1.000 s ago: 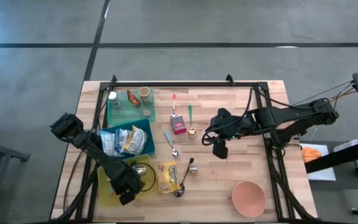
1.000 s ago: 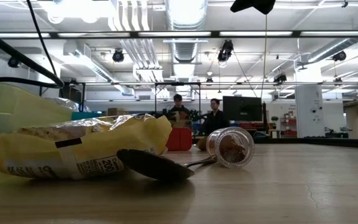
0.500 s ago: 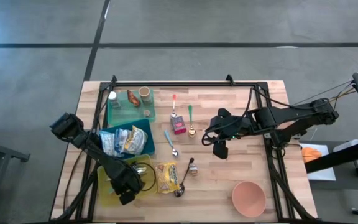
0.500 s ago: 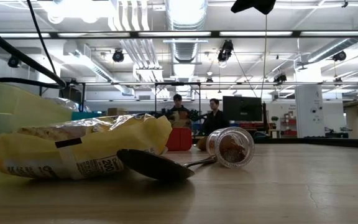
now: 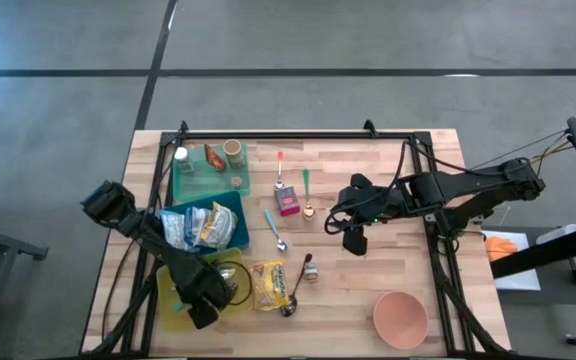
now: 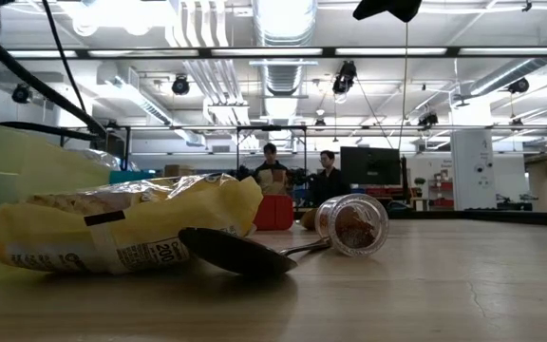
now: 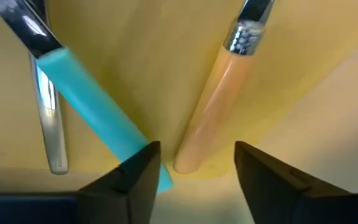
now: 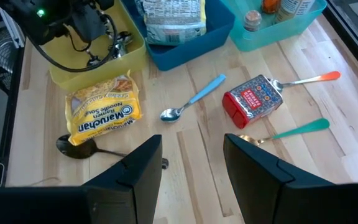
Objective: Pick & Place Food Item
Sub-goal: Put the brown seasoning bottle into the light blue bin
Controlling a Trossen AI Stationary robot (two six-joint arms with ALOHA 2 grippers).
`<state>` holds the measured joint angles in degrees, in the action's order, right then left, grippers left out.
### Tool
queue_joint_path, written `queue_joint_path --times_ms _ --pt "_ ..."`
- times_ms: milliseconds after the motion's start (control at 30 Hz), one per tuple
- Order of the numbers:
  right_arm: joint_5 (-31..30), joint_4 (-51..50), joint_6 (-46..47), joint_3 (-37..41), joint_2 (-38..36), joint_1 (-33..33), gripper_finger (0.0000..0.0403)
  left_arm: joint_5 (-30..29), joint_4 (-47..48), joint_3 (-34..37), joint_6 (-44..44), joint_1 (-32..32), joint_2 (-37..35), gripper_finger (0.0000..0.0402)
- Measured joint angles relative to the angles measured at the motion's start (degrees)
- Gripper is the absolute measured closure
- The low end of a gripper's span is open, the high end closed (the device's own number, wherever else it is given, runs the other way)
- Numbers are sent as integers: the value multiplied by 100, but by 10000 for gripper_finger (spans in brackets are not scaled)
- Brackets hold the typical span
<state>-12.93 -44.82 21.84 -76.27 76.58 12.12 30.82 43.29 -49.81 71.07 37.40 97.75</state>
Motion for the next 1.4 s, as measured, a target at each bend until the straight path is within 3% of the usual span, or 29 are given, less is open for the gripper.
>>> queue_joint_path --times_ms 167,333,633,733,1233,1400 --pt "229 -5 -151 0 0 0 232 -31 -4 -79 59 -126 -339 149" --pt "446 -2 101 0 9 0 232 -525 22 -74 409 -167 -1075 140" --pt "440 -315 3293 254 300 62 232 -2535 20 -53 821 -447 -2368 139" --pt "416 -258 4259 292 553 190 232 -2907 20 -53 582 -670 -2544 139" --pt "472 36 7313 -462 2650 968 232 -2980 46 -51 -1622 -1958 -2579 139" --pt "437 13 7853 -705 3040 1098 232 -2800 382 -51 -2291 -2197 -2579 139"
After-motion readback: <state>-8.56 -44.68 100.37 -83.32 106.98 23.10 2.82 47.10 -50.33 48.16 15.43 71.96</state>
